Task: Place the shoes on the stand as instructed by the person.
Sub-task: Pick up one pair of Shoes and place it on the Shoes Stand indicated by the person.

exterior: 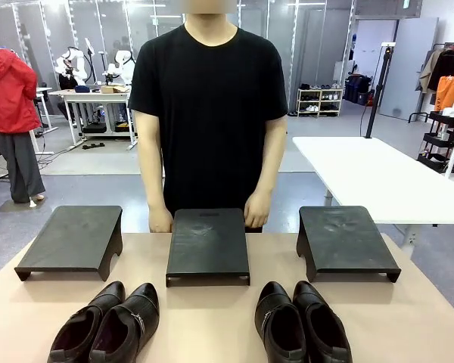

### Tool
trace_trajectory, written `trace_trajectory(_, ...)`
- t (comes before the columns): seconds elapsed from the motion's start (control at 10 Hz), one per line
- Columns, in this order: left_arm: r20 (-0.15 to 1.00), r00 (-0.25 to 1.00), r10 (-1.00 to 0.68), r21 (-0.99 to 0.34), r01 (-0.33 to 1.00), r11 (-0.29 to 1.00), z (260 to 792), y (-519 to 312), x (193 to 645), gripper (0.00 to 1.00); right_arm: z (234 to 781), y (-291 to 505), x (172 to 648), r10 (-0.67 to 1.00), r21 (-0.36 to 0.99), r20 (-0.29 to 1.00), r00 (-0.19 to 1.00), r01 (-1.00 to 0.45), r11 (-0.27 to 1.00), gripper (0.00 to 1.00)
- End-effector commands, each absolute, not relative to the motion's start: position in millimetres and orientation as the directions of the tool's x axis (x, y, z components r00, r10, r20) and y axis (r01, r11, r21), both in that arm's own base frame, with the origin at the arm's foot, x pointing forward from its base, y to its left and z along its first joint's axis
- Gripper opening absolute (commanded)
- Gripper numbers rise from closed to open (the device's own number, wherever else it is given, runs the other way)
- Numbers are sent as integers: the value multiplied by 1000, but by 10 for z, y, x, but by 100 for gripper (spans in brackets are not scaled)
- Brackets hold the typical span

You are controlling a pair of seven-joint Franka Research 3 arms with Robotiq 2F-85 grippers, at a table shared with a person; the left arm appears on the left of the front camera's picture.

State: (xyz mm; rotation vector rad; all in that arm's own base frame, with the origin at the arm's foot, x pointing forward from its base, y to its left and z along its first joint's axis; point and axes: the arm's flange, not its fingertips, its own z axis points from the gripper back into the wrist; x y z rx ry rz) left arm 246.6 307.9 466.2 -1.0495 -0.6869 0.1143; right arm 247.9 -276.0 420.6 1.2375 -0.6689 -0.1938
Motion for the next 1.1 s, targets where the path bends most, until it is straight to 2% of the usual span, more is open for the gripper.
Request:
trace_trajectory(0.0,467,789,398,-827,230,513,4661,3089,2459,100,4209,-2761,2470,-482,916,367,795,-220,335,100)
trace_trajectory(1.0,467,789,398,-827,230,513,4661,3089,2459,100,4209,-2761,2470,-482,916,367,795,-220,335,100)
